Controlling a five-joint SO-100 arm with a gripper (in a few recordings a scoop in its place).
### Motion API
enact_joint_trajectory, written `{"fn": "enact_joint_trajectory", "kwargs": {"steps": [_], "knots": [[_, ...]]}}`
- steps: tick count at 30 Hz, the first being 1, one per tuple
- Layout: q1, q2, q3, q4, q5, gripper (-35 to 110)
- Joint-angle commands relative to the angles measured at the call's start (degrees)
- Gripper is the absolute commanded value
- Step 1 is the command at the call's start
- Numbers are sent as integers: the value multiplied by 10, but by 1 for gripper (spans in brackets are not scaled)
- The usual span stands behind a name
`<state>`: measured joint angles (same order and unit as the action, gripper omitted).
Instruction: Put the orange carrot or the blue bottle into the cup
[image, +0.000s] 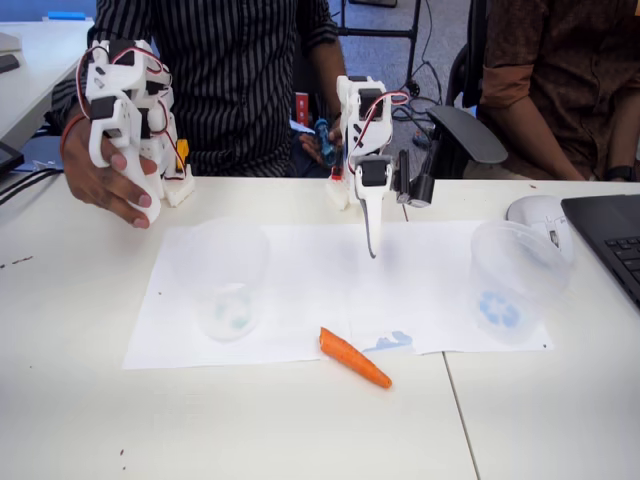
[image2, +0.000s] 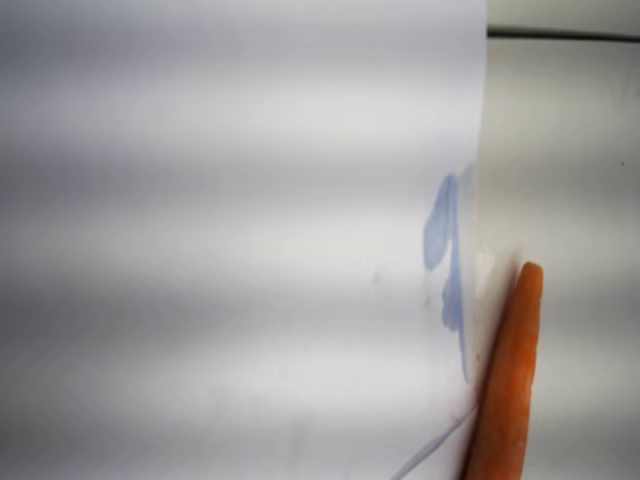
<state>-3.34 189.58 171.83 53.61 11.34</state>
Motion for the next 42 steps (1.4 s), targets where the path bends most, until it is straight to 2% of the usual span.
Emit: {"fn": "enact_joint_trajectory", "kwargs": {"steps": [1,6,16,23,34,42], "knots": [[2,12,-83,1,18,19],[8,-18,-149,1,21,19],[174,-318,-354,1,25,19],[201,-422,-493,12,25,19],[200,-665,-751,210,30,19],[143,-847,-960,365,141,19]]}}
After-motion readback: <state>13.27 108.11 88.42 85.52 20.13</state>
